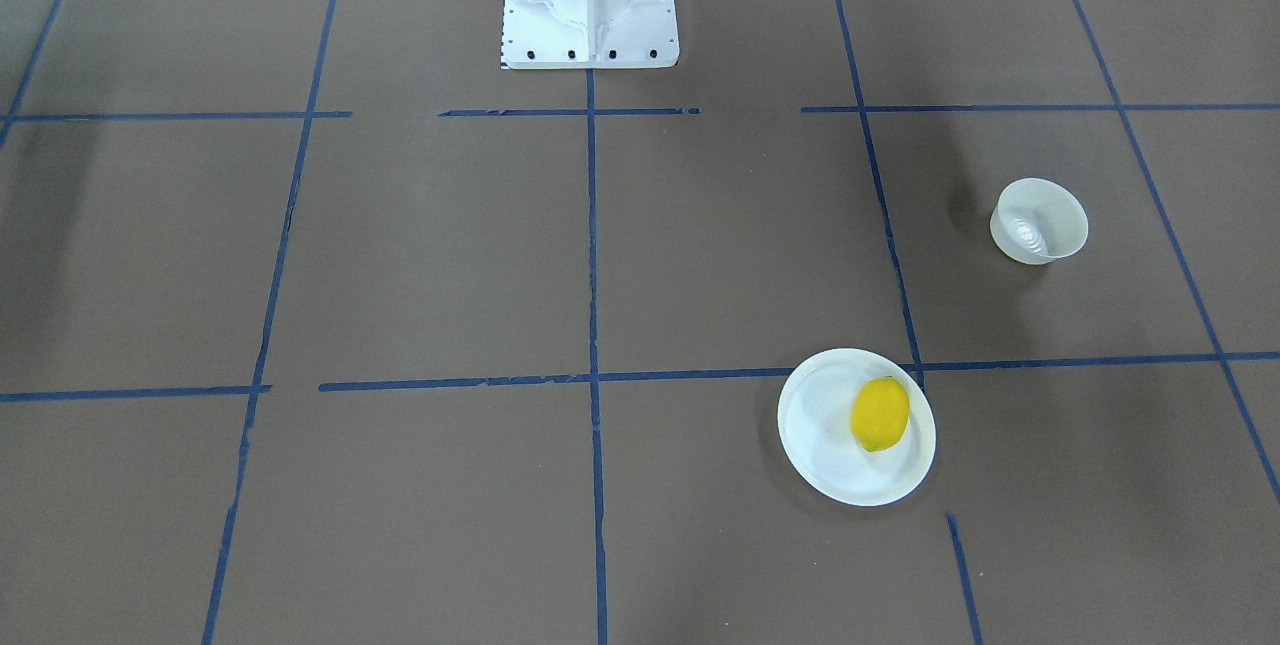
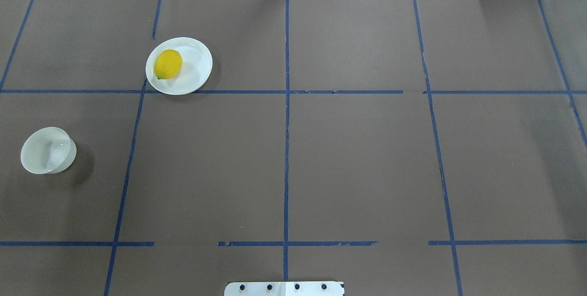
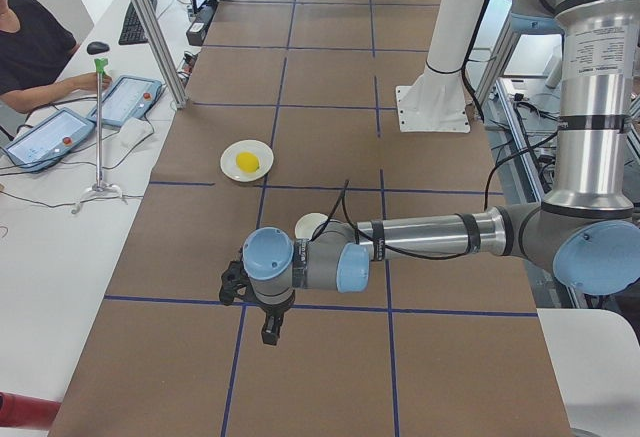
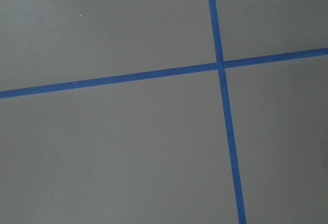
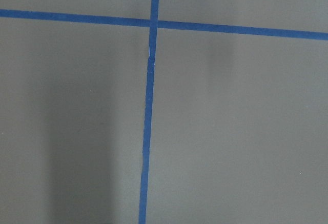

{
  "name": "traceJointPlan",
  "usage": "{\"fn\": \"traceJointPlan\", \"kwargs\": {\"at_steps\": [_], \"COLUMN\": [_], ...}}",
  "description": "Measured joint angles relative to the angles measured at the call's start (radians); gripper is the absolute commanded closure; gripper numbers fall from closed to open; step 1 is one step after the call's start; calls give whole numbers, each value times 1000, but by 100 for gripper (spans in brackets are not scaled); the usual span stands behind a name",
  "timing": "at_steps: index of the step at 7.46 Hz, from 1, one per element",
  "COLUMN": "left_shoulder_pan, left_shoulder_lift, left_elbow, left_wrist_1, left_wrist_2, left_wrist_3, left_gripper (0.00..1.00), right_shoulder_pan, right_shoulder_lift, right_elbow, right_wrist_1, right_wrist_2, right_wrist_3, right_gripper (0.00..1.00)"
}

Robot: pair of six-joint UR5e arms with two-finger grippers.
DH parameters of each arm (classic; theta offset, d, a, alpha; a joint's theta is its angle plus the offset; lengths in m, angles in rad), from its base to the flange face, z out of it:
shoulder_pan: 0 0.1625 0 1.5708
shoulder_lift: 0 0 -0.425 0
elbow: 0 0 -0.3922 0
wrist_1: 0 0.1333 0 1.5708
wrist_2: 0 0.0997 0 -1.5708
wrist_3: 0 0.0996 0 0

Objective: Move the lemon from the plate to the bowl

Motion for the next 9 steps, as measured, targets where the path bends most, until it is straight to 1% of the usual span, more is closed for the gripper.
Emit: {"fn": "traceJointPlan", "kwargs": {"at_steps": [2,4,6,7,8,9], "left_shoulder_pan": [2,6,40,117,218,307], "left_shoulder_lift": [-9,-25,-30,-39,-68,-120], "left_elbow": [-17,-79,-148,-190,-226,-249], "left_wrist_1": [0,2,1,-1,-2,2], "left_wrist_2": [3,4,-3,-3,9,32], "left_wrist_3": [-1,-8,-109,-212,-329,-428], "left_gripper": [0,0,0,0,0,0], "right_shoulder_pan": [0,0,0,0,0,0], "right_shoulder_lift": [0,0,0,0,0,0], "right_elbow": [0,0,0,0,0,0], "right_wrist_1": [0,0,0,0,0,0], "right_wrist_2": [0,0,0,0,0,0], "right_wrist_3": [0,0,0,0,0,0], "right_gripper": [0,0,0,0,0,0]}}
